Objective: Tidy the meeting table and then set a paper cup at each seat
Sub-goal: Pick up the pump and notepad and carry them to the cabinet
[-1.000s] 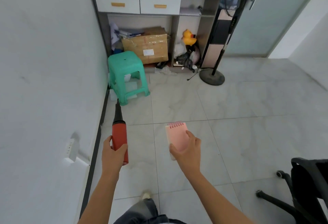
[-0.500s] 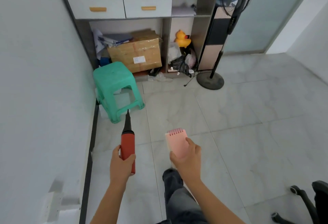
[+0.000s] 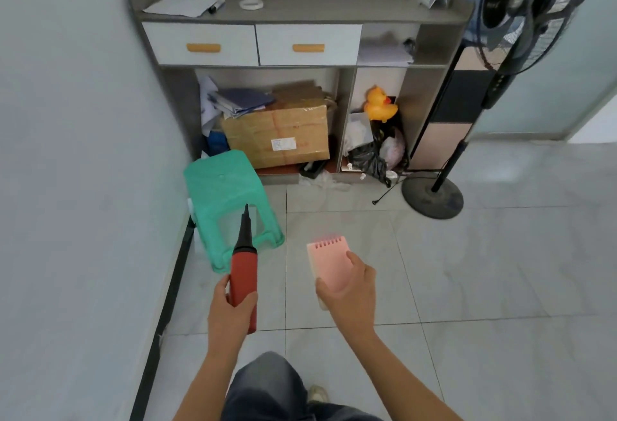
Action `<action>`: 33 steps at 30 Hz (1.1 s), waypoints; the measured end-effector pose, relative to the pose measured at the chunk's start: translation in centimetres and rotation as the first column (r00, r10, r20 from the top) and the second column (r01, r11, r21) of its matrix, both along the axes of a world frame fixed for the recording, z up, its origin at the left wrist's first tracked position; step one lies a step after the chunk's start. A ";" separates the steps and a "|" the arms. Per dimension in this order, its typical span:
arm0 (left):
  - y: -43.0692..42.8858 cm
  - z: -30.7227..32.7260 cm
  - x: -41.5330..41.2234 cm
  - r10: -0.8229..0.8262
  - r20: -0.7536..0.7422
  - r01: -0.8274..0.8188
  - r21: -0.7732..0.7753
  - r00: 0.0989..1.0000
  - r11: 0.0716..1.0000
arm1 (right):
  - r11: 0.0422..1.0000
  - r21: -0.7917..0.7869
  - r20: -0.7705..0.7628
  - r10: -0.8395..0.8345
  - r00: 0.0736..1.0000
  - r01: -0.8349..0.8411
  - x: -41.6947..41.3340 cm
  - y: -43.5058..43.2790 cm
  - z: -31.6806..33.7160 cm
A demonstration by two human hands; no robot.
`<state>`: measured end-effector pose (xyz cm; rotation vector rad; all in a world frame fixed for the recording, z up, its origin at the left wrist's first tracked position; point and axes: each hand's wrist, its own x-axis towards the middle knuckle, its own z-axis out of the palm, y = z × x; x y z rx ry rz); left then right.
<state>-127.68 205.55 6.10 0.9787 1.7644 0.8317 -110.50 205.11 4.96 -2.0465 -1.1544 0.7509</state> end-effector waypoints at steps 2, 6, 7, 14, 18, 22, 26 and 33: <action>2.5 -0.5 0.2 0.033 -0.005 -0.033 -0.049 0.999 0.998 | 1.000 -0.015 -0.008 0.012 1.000 -0.012 0.5 2.4 -0.5; 8.9 -1.7 0.1 0.082 -0.028 -0.084 -0.074 0.996 0.994 | 1.000 -0.016 -0.001 0.009 1.000 -0.009 1.2 9.3 -0.9; 10.8 -2.0 0.1 0.092 -0.027 -0.094 -0.069 0.995 0.993 | 1.000 -0.014 0.003 0.017 1.000 -0.017 1.2 11.2 -0.9; 27.4 -0.5 -0.9 0.063 0.037 -0.064 0.038 0.997 0.997 | 1.000 -0.011 -0.001 -0.020 1.000 0.020 0.7 24.8 -0.5; 35.6 0.1 -1.5 0.038 0.031 -0.040 0.087 0.999 0.995 | 0.999 -0.004 0.012 -0.042 0.999 0.042 0.0 31.0 -0.2; 40.7 0.2 -0.5 0.007 0.018 -0.007 0.035 1.000 0.999 | 0.991 -0.034 0.018 -0.127 0.992 0.128 0.9 34.9 -0.3; 46.1 0.4 1.4 -0.031 0.014 0.031 0.029 0.999 0.999 | 0.969 -0.018 -0.016 -0.247 0.969 0.247 3.3 39.9 -0.1; 57.3 3.1 7.5 -0.071 -0.067 0.086 0.257 0.995 0.963 | 0.968 0.031 -0.032 -0.249 0.968 0.250 8.3 49.5 -1.3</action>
